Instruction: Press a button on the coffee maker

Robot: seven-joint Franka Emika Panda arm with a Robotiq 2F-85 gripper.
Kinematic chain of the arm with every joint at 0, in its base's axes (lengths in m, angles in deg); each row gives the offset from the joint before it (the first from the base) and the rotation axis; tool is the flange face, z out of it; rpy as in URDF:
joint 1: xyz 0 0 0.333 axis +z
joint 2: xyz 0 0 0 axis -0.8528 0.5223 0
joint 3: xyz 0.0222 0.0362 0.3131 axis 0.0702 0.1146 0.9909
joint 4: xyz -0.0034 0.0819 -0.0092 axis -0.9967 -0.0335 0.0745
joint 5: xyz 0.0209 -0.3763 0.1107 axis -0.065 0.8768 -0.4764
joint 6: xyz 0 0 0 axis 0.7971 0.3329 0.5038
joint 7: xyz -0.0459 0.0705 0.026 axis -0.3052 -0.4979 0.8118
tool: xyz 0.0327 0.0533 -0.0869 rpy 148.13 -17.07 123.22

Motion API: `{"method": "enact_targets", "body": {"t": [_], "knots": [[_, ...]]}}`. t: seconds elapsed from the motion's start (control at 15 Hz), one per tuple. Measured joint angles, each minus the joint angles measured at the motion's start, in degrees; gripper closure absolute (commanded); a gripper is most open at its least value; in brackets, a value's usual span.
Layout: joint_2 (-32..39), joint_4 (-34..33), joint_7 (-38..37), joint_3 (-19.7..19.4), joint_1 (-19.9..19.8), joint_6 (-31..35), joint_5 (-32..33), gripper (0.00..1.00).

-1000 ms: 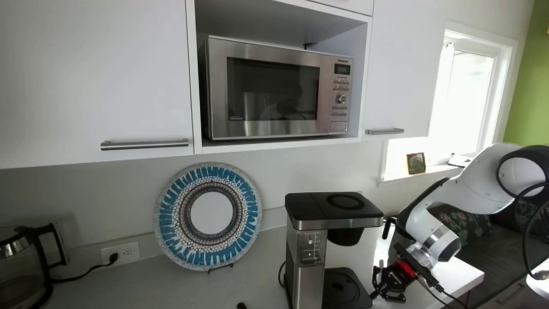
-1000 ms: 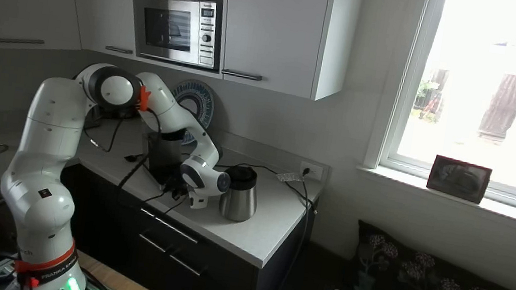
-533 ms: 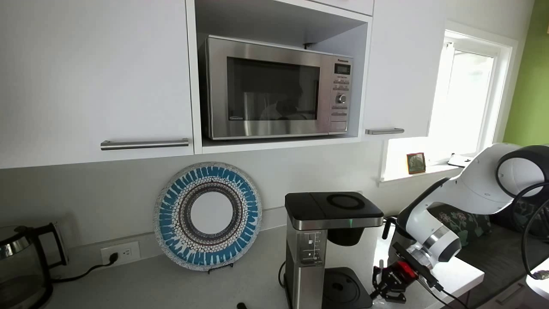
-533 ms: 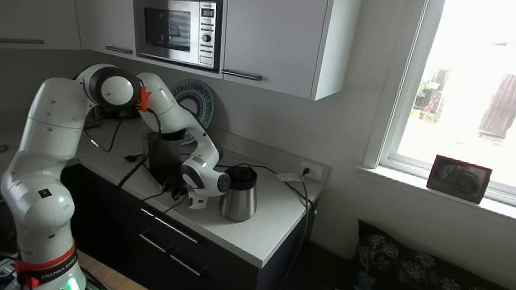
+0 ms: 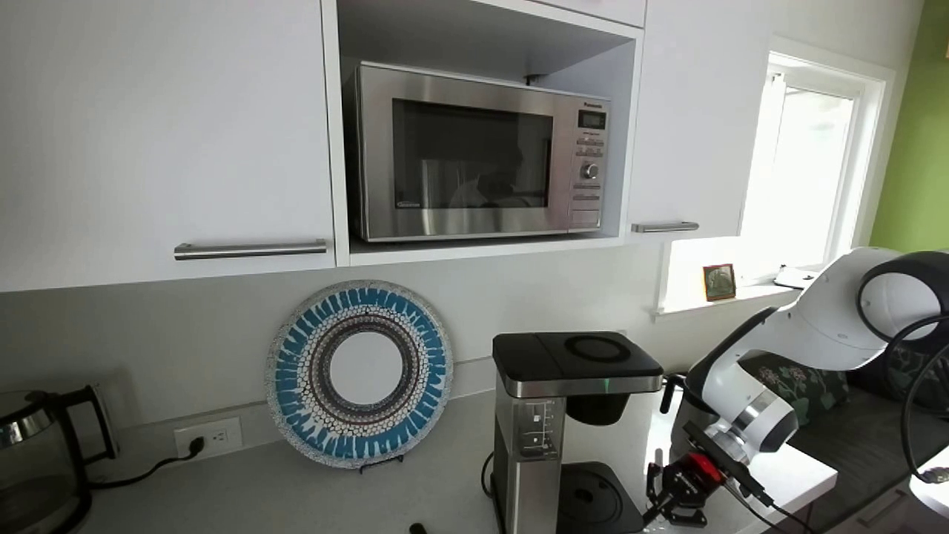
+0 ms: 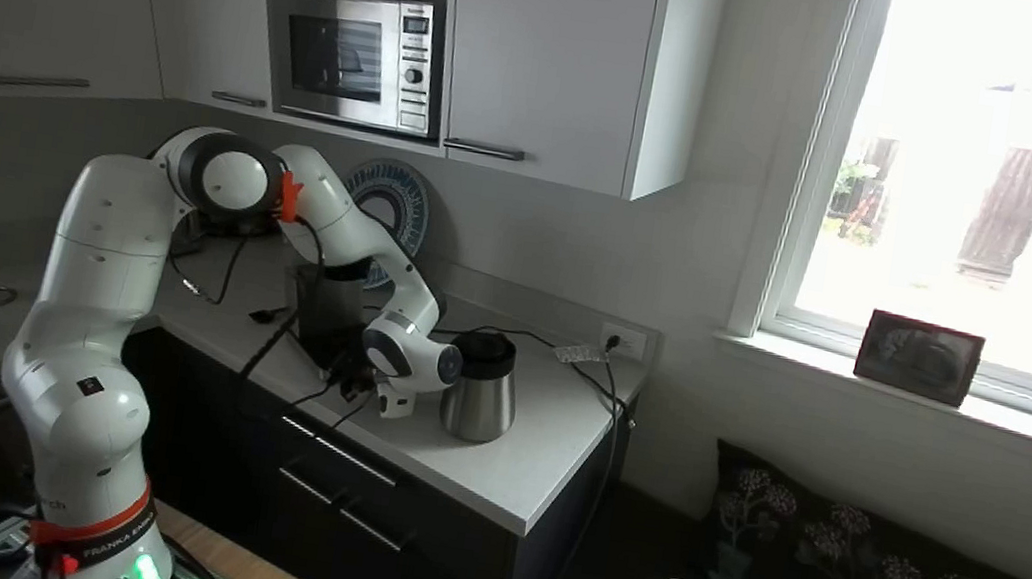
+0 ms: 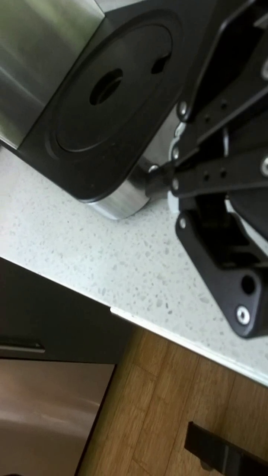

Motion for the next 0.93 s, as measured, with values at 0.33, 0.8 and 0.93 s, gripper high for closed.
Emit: {"method": "enact_targets", "body": {"t": [0.33, 0.8, 0.93], "knots": [[0.0, 0.0, 0.4, -0.1, 0.0, -0.6, 0.0, 1.0], [0.0, 0.0, 3.8, -0.1, 0.1, -0.1, 0.0, 1.0], [0.0, 0.0, 5.6, -0.1, 0.1, 0.6, 0.0, 1.0]]}}
